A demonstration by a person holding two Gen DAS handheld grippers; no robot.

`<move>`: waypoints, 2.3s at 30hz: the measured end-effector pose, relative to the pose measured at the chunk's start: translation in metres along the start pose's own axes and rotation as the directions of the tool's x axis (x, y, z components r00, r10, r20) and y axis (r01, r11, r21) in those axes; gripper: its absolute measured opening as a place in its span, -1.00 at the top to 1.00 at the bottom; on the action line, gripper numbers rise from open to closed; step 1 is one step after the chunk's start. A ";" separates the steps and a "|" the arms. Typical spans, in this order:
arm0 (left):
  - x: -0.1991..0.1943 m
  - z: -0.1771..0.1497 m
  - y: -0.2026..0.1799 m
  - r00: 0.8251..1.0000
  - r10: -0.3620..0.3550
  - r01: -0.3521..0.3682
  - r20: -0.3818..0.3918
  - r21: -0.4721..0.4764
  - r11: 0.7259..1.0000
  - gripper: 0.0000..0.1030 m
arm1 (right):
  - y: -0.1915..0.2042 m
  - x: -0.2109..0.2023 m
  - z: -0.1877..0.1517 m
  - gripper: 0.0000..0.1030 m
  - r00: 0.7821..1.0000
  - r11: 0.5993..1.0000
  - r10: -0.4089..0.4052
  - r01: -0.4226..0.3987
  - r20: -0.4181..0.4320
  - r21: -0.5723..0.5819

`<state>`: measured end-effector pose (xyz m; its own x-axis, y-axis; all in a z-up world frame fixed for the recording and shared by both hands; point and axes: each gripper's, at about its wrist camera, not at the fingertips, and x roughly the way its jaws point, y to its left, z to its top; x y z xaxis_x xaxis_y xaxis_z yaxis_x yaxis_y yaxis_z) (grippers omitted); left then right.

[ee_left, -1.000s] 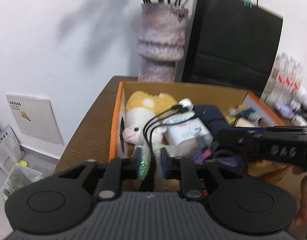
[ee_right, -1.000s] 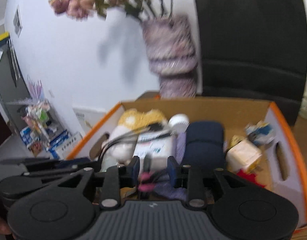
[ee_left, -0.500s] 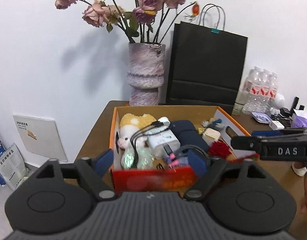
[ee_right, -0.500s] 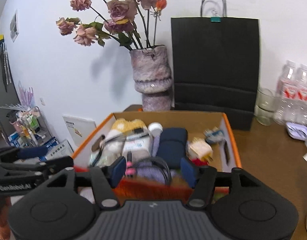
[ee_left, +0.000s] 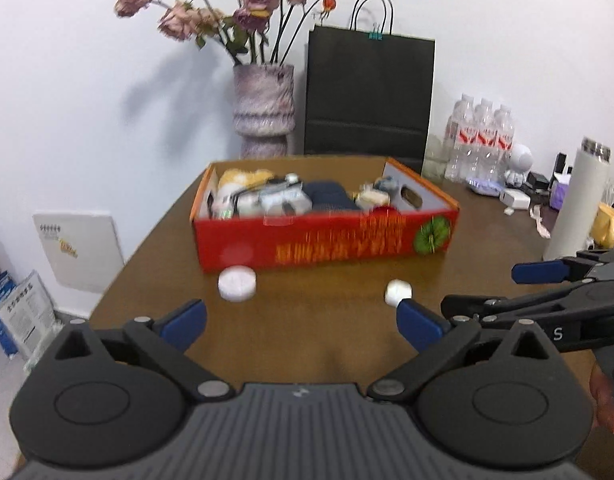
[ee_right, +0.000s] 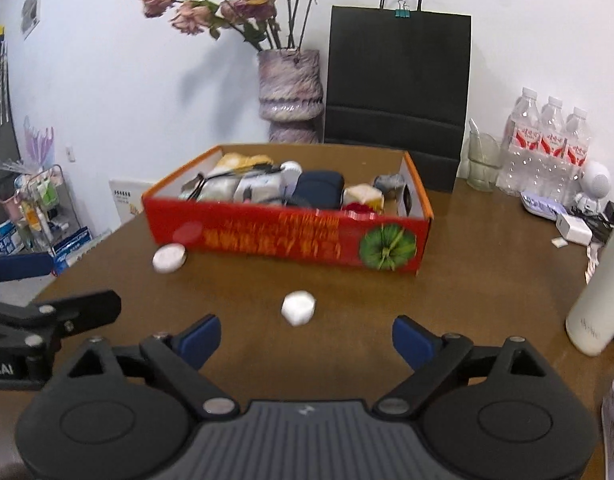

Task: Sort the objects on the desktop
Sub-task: 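Move both grippers back toward the white disc and small white cube, then grasp the white disc with the left gripper while the right grasps the white cube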

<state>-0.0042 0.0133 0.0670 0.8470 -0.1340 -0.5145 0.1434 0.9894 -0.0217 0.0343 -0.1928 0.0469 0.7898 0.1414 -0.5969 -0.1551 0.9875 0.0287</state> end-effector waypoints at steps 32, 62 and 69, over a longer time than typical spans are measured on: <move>-0.021 -0.096 -0.025 0.995 0.089 -0.085 -0.054 0.079 0.993 -1.00 | 0.006 -0.047 -0.105 -0.84 0.999 0.998 0.042 -0.042 -0.012 0.050; 0.141 0.010 0.051 0.990 0.081 -0.090 -0.119 -0.073 0.993 -0.85 | 0.009 0.094 0.002 -0.15 0.997 0.998 0.051 -0.053 -0.064 -0.040; 0.155 0.015 0.061 0.993 0.054 -0.066 -0.106 -0.113 0.991 -0.26 | 0.003 0.105 0.010 0.48 0.997 0.997 0.061 -0.063 -0.048 -0.046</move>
<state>0.1431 0.0519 -0.0015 0.7943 -0.0741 -0.6030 0.0286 0.9960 -0.0848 0.1222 -0.1742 -0.0078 0.7495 0.1981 -0.6317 -0.2320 0.9723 0.0296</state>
